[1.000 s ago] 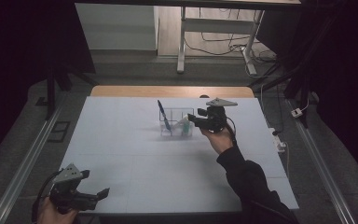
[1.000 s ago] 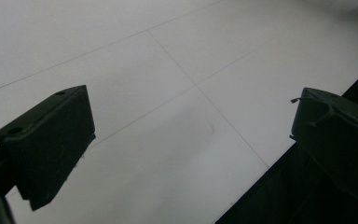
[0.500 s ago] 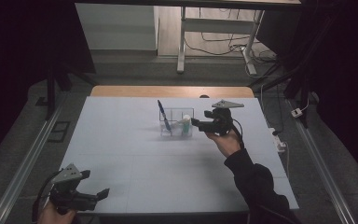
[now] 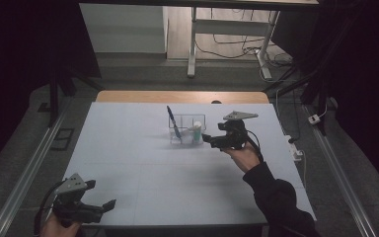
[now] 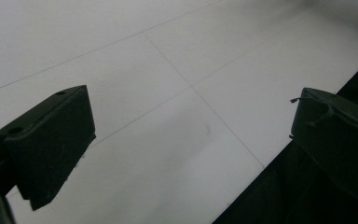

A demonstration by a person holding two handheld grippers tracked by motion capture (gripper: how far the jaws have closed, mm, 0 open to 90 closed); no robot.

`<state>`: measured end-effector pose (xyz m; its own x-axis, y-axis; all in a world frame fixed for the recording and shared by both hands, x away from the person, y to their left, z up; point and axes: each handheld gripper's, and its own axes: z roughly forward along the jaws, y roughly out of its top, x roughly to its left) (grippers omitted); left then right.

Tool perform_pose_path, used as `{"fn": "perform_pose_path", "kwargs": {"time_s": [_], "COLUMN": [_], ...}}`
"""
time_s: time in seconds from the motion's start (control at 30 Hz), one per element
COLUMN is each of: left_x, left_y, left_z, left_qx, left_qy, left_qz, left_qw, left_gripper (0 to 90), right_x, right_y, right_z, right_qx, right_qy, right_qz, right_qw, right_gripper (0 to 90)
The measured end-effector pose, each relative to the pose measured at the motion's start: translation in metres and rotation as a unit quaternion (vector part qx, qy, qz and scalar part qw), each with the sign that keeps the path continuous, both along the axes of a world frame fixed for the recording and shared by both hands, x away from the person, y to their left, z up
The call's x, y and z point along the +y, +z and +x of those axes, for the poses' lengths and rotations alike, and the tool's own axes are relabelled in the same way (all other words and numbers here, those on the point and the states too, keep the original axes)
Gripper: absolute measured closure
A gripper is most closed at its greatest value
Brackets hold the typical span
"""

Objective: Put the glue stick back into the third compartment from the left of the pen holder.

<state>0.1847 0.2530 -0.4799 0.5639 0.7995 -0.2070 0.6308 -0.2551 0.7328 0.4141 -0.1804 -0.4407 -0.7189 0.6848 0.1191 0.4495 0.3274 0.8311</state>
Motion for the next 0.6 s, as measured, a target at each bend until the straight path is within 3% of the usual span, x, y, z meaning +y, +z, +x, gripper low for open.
{"fn": "perform_pose_path", "kwargs": {"time_s": [0.13, 0.3, 0.6], "left_x": [0.0, 0.001, 0.002], "left_y": [0.0, 0.0, 0.0], "left_z": [0.0, 0.0, 0.0], "left_qx": [-0.001, -0.002, -0.002], "left_qy": [-0.001, -0.002, -0.002], "left_qz": [-0.001, -0.002, -0.004], "left_qw": [1.0, 1.0, 1.0], "left_gripper": [0.0, 0.0, 0.2], "right_x": [-0.002, -0.002, -0.005], "right_y": [-0.001, -0.004, -0.006], "right_z": [-0.005, -0.013, -0.029], "right_qx": [0.014, 0.021, 0.018], "right_qy": [0.002, 0.012, 0.038], "right_qz": [-0.002, -0.021, -0.041], "right_qw": [0.9999, 0.9995, 0.9983], "right_gripper": [8.9, 6.9, 3.0]}}
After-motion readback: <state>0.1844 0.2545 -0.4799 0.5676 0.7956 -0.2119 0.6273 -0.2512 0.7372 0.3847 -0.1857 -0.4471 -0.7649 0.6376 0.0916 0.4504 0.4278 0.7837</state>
